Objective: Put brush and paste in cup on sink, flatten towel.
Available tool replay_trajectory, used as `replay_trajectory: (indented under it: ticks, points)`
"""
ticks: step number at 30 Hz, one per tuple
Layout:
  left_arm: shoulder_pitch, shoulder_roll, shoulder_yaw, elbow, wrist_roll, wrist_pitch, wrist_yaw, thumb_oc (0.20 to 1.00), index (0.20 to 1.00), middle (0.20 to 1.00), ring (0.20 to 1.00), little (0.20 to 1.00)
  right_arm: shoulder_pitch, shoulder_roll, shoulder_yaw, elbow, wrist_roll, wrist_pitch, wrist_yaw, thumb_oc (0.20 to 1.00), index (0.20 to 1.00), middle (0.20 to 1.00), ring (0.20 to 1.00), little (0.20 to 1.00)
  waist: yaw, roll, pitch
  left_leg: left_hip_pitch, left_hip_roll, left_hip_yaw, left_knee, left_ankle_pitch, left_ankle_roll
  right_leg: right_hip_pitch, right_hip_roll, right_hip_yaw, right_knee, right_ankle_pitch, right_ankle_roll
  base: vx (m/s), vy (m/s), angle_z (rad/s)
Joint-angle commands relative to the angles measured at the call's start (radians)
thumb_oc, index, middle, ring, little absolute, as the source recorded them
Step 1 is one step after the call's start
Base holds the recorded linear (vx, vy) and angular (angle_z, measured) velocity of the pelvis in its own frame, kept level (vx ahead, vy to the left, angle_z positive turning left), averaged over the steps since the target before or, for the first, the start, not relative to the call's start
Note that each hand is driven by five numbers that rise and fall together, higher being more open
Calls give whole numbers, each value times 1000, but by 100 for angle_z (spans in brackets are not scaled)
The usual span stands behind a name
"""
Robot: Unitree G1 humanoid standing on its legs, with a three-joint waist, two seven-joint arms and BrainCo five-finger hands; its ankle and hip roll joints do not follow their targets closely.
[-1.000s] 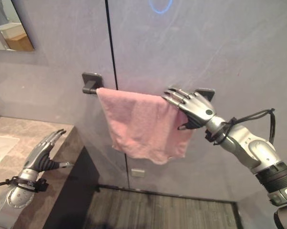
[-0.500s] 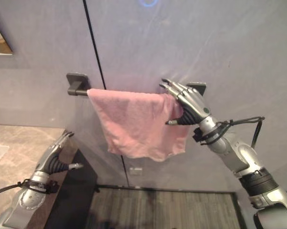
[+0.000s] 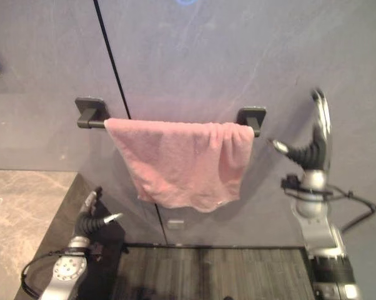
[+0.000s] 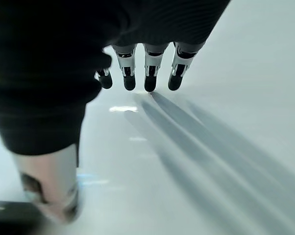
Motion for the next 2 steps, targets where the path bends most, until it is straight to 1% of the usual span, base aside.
replay_trajectory:
  ticks: [1, 2]
  points:
    - [-8, -1, 41, 15, 3, 1, -38, 1000, 1000, 1000, 1000, 1000, 55, 18, 0, 96, 202, 32, 142, 1000, 1000, 1000, 1000, 1000, -8, -8, 15, -7, -22, -8, 5, 8, 35, 52, -16, 23, 7, -30, 22, -7, -32, 1]
    - [-5, -13, 47, 49, -15, 1, -38, 1000, 1000, 1000, 1000, 1000, 58, 44, 15, 161, 291, 21, 184, 1000, 1000, 1000, 1000, 1000, -7, -8, 16, -10, -21, -10, 5, 11, 33, 53, -15, 20, 7, -31, 22, 2, -51, 1]
